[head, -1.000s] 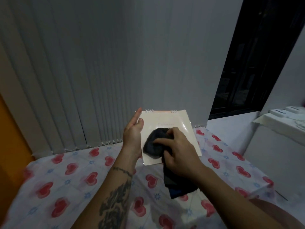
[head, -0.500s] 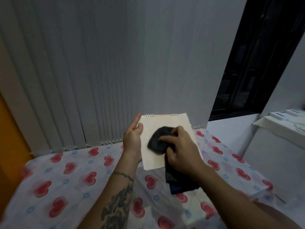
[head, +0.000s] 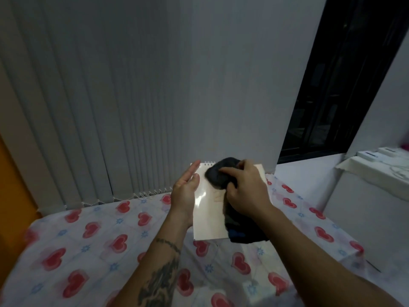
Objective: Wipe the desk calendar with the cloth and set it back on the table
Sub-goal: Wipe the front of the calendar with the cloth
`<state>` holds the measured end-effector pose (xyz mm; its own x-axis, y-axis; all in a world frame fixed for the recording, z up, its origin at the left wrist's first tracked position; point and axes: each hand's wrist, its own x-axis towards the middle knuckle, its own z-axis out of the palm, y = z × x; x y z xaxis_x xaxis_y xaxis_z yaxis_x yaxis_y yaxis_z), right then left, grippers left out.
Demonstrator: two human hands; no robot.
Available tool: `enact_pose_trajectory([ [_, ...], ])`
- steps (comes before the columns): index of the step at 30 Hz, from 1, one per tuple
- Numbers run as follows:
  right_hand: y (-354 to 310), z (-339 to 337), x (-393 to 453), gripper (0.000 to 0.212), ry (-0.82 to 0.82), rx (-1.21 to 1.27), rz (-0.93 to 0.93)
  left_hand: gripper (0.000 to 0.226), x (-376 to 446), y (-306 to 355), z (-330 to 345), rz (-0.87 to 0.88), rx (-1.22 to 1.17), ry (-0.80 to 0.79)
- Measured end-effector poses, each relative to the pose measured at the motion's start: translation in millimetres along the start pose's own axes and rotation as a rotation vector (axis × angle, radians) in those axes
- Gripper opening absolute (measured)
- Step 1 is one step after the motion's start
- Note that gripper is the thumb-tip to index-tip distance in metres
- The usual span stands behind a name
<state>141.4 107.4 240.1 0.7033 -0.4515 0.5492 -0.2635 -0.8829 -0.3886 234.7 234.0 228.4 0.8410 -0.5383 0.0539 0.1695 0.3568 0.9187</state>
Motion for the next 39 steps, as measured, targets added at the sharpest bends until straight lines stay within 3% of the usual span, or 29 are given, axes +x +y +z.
enact_pose_trajectory([
  [6, 0.7, -2.1, -32.8, 0.036, -0.209, 0.025, -0.216, 0.036, 4.5, 1.6, -15.1, -0.028, -0.053, 0.059],
  [9, 20.6, -9.1, -31.8, 0.031, -0.198, 0.028, -0.137, 0.034, 4.2, 2.9, -21.8, -0.036, -0.037, 0.066],
  [15, 16.5, -3.6, 5.5, 0.034, 0.050, -0.044, 0.182, 0.037, 3.2, -3.0, -6.2, -0.022, -0.009, -0.011],
  [20, -3.2, 1.2, -8.0, 0.037, -0.033, 0.040, -0.052, 0.036, 8.5, 7.1, 0.9, 0.085, 0.086, 0.040],
  [23, 3.9, -0.5, -30.2, 0.034, -0.152, 0.084, -0.162, 0.034, 10.1, 14.9, -7.7, 0.042, -0.012, 0.087],
  [25, 17.9, -4.2, -34.7, 0.032, -0.157, 0.079, -0.119, 0.034, 10.9, 16.9, -13.6, 0.020, -0.054, 0.112],
  [29, 30.1, -3.3, -22.4, 0.032, -0.016, -0.018, 0.153, 0.034, 9.0, 16.0, -14.6, 0.006, -0.064, 0.113],
  [31, 26.0, -0.7, -23.0, 0.032, 0.000, -0.042, 0.179, 0.034, 8.1, 14.4, -13.9, 0.001, -0.046, 0.116],
  [36, 2.8, 11.1, -53.9, 0.035, -0.145, 0.027, -0.054, 0.034, 12.6, 9.1, -12.6, 0.015, -0.039, 0.130],
  [39, -7.9, 12.4, -48.2, 0.038, -0.133, 0.069, -0.125, 0.036, 6.0, 3.7, 0.3, 0.030, -0.002, 0.066],
])
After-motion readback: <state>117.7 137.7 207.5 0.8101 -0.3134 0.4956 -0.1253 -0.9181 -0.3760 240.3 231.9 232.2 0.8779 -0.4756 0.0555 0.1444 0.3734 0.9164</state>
